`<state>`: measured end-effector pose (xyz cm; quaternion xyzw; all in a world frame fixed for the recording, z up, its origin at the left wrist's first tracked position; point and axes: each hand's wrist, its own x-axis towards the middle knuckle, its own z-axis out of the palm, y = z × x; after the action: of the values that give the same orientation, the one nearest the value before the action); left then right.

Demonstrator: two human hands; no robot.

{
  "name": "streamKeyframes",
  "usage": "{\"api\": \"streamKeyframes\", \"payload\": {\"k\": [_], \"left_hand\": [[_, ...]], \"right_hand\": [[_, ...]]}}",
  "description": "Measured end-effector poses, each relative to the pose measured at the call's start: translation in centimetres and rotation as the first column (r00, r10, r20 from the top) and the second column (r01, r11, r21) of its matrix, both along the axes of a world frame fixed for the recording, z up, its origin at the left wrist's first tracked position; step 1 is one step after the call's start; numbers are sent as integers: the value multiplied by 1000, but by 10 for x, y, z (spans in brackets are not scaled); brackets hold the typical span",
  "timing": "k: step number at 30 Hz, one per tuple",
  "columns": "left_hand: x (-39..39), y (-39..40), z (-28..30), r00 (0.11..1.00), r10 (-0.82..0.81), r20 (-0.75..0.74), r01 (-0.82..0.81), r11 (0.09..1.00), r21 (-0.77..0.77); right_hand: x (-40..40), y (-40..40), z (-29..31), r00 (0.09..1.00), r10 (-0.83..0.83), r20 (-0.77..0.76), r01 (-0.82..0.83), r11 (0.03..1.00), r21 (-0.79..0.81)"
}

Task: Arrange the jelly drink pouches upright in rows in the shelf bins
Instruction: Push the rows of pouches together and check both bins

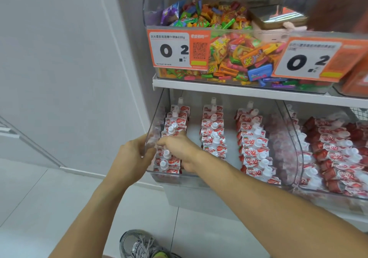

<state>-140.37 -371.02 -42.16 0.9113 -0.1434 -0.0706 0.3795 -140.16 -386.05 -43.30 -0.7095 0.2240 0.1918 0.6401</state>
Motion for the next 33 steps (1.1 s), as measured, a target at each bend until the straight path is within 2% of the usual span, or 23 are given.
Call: {"api": "streamKeyframes", "payload": {"k": [2,4,5,7,8,9,11,12,13,15,17,20,25,28,29,31,33], "left_hand": [[-4,-3,9,999,32,-37,-32,999,11],[-10,-10,21,973,204,110,-201,979,-34],[-15,-17,30,931,302,205,-277,950,-141],[-21,-41,44,891,337,303,-230,913,-338],[-23,-57,48,922,271,277,-163,920,-356],[-23,-76,49,968,169,185,-104,943,-316],[-16,-105,37,995,-24,-95,18,998,-66],[-11,-117,29,968,-63,-242,74,996,38],[-8,-125,20,921,-67,-383,94,994,53],[-3,-136,8,795,-78,-601,31,996,-88],[-1,-140,3,700,-125,-703,-30,979,-204],[2,-141,0,636,-198,-746,6,968,-252],[2,-149,-2,632,-184,-753,3,972,-235],[1,-151,5,613,-171,-771,-2,976,-217],[4,-151,6,624,-135,-770,-12,983,-183],[13,-154,4,718,-33,-695,-16,998,-64],[29,-163,1,818,-2,-575,-61,994,-91]], "right_hand": [[-22,-15,18,993,84,88,-73,989,-129],[-50,-38,39,958,100,267,-12,949,-314],[-62,-54,48,928,65,368,79,928,-363],[-74,-88,52,891,-2,455,224,872,-435],[-77,-101,51,910,-10,414,227,848,-480],[-78,-114,49,945,-11,328,190,834,-518],[-76,-125,40,994,-16,110,69,862,-503],[-78,-126,40,1000,-5,29,18,887,-462],[-79,-126,37,1000,-14,-22,4,919,-395],[-83,-123,33,994,-36,-101,18,984,-178],[-86,-121,25,992,13,-126,-16,1000,-20],[-84,-123,12,995,39,-93,-36,999,36],[-77,-126,-2,991,54,-120,-56,998,-12],[-76,-128,3,984,81,-156,-79,997,15],[-77,-129,6,984,93,-154,-91,996,20],[-75,-132,14,989,61,-132,-65,998,-22],[-63,-135,19,996,-37,-79,26,990,-139]]}}
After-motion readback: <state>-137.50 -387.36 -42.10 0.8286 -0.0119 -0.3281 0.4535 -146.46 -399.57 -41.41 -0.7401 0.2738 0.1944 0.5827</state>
